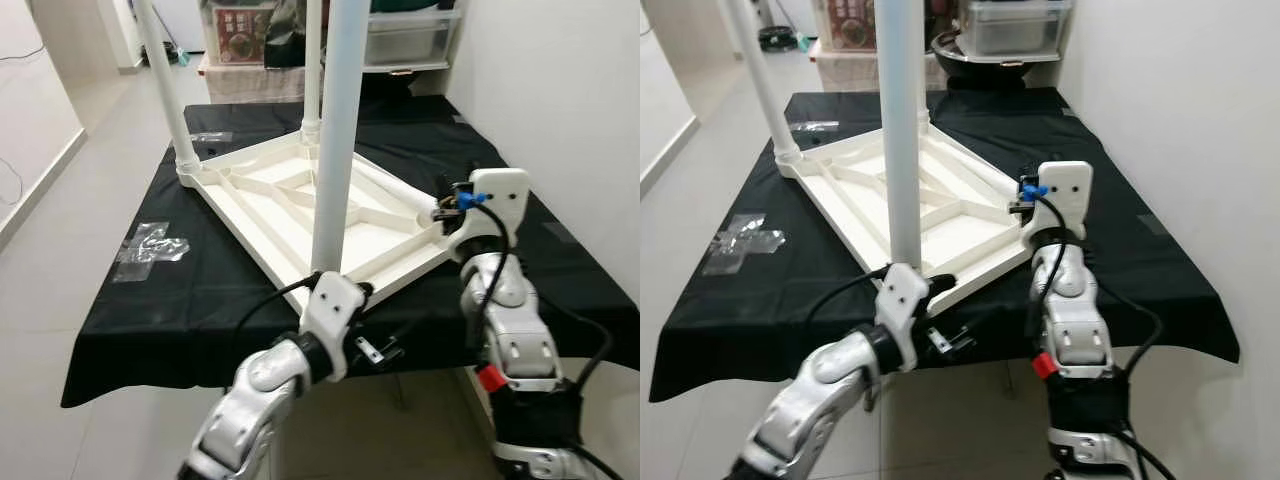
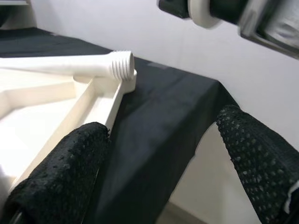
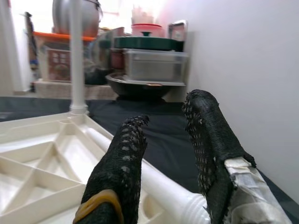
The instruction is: Building children table
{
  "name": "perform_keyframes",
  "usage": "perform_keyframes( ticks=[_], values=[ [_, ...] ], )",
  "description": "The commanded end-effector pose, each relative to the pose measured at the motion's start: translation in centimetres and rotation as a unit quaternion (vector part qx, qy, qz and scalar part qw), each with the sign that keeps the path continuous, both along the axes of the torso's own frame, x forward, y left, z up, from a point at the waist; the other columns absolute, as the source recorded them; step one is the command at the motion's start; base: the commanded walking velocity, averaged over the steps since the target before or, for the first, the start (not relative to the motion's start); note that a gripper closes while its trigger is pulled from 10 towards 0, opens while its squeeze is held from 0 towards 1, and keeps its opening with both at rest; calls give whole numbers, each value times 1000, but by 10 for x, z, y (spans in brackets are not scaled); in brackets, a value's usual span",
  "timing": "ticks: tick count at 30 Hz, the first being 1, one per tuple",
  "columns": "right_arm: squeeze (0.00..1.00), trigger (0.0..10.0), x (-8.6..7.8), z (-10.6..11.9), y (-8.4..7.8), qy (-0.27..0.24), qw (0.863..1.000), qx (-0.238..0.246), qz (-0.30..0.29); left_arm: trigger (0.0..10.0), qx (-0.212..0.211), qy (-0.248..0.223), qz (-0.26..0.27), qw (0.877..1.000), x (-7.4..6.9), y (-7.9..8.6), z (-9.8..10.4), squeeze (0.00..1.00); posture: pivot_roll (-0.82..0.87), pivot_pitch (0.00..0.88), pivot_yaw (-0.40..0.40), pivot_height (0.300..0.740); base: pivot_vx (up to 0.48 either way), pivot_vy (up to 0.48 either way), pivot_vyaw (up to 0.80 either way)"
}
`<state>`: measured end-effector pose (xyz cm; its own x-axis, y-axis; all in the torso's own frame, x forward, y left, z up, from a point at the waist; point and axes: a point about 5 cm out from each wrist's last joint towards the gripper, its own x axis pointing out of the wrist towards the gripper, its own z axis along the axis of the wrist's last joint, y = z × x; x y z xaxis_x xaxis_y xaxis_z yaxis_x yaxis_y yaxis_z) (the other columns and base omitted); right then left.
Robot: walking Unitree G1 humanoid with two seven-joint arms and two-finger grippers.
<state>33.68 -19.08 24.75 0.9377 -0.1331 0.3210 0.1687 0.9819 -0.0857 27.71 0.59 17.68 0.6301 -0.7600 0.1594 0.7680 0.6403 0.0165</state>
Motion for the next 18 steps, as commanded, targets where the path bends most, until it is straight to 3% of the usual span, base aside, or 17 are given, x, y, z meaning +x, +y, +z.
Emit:
perform_keyframes(
  ticks=[1, 6, 10, 12, 13, 14, 16, 18],
  values=[
    [0, 10000, 0, -3, -7, 5, 1000, 8, -15, 10000, -18, -17, 52, 998, 19, 1, 8, 0, -5, 109, -25, 740, 0, 0, 0],
    [0, 10000, -2, -6, -7, 7, 1000, 10, -18, 10000, -25, -28, 109, 993, 36, 4, 15, 0, -2, 108, -22, 740, 0, 0, 0],
    [0, 10000, -2, -9, -10, 12, 1000, 7, -23, 10000, -7, -30, 204, 979, 50, 25, 9, 0, -2, 109, -15, 740, 0, 0, 0],
    [0, 10000, -2, -9, -10, 12, 1000, 7, -23, 10000, -7, -30, 204, 979, 50, 25, 9, 0, -2, 109, -15, 740, 0, 0, 0],
    [0, 10000, -1, -9, -14, 13, 999, 5, -30, 10000, 24, -39, 263, 964, 52, 44, 3, 0, 4, 110, -20, 740, 0, 0, 0],
    [0, 10000, -1, -9, -14, 13, 999, 5, -30, 10000, 24, -39, 263, 964, 52, 44, 3, 0, 4, 110, -20, 740, 0, 0, 0],
    [0, 10000, 1, -10, -17, 14, 999, 6, -35, 10000, 46, -48, 302, 951, 49, 64, -3, 0, 10, 113, -23, 740, 0, 0, 0],
    [0, 10000, 3, -10, -18, 16, 999, 7, -37, 10000, 51, -45, 312, 948, 43, 78, -10, 0, 17, 112, -24, 740, 0, 0, 0]
  ],
)
